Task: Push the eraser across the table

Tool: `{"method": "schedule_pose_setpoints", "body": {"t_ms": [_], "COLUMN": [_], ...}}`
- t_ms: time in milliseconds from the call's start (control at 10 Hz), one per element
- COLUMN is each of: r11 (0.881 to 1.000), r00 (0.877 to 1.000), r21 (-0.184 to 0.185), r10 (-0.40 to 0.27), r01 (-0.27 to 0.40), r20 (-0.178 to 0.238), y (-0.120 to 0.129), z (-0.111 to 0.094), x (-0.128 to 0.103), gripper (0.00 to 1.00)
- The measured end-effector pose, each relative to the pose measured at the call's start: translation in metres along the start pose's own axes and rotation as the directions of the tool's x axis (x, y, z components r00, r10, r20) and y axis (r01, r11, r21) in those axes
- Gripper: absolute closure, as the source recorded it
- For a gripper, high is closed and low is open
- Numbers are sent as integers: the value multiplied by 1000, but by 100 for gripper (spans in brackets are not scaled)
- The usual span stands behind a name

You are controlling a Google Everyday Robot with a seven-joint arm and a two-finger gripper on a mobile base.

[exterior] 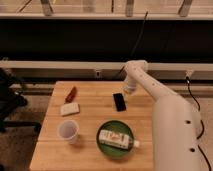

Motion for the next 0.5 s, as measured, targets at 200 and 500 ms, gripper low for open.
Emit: {"method": "schedule_pose_setpoints", "body": {"t_ms": [200, 500], "r11": [1000, 999], "r00": [1000, 998], "r21": [0, -2], "r10": [-21, -49], "r01": [21, 50], "r20": [10, 25], "y": [2, 4], "z": [0, 0], "x": [-7, -16], "gripper": [95, 95]}}
